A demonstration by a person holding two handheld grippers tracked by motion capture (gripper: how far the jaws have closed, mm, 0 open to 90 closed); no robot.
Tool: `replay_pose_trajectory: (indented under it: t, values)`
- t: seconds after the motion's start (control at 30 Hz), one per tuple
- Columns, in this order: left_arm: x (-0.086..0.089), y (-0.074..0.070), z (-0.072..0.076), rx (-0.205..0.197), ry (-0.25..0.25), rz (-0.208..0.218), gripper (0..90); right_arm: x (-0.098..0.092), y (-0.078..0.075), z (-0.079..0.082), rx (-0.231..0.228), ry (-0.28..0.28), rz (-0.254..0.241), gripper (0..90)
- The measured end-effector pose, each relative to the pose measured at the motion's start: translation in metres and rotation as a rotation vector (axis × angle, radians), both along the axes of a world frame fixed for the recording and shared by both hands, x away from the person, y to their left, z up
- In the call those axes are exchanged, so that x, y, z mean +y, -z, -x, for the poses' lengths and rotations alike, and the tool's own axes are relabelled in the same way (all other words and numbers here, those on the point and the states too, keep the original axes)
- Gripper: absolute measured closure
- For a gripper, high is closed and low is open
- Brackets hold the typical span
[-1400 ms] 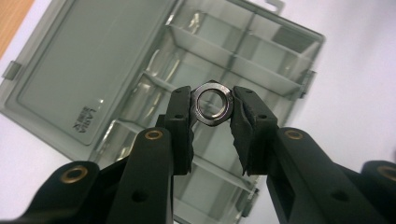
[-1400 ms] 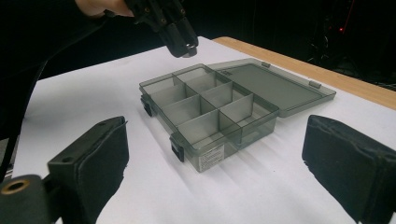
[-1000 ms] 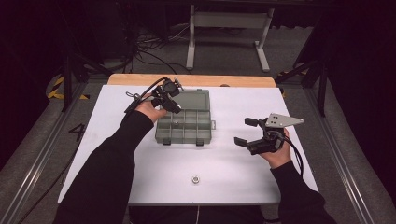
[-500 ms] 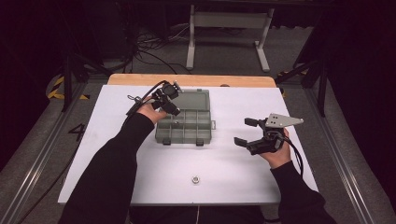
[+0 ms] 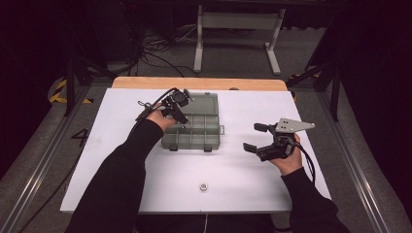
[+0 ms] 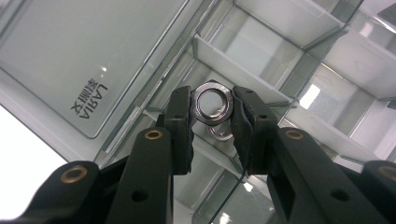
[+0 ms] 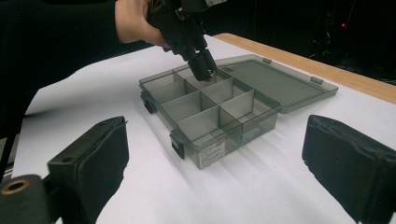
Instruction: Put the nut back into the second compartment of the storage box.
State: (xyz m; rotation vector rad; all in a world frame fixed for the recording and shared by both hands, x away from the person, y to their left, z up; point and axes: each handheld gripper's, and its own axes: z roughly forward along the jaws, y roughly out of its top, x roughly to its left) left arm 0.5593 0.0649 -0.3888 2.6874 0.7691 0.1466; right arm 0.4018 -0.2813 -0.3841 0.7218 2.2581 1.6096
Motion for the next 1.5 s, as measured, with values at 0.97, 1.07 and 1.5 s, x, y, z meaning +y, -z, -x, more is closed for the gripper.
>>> replay_pose_trajectory:
  t: [0.97, 1.07, 1.5]
  values:
    - [-0.001, -0.002, 0.006, -0.002, 0.035, 0.017, 54.0, 0.0, 0.0, 0.0, -0.005, -0.001, 0.003, 7.8]
    - [0.0, -0.011, 0.012, -0.009, 0.04, 0.06, 44.7, 0.0, 0.0, 0.0, -0.005, -0.001, 0.003, 7.8]
    - [0.0, -0.04, 0.058, -0.054, 0.147, 0.119, 25.6, 0.0, 0.0, 0.0, -0.008, -0.001, 0.003, 7.8]
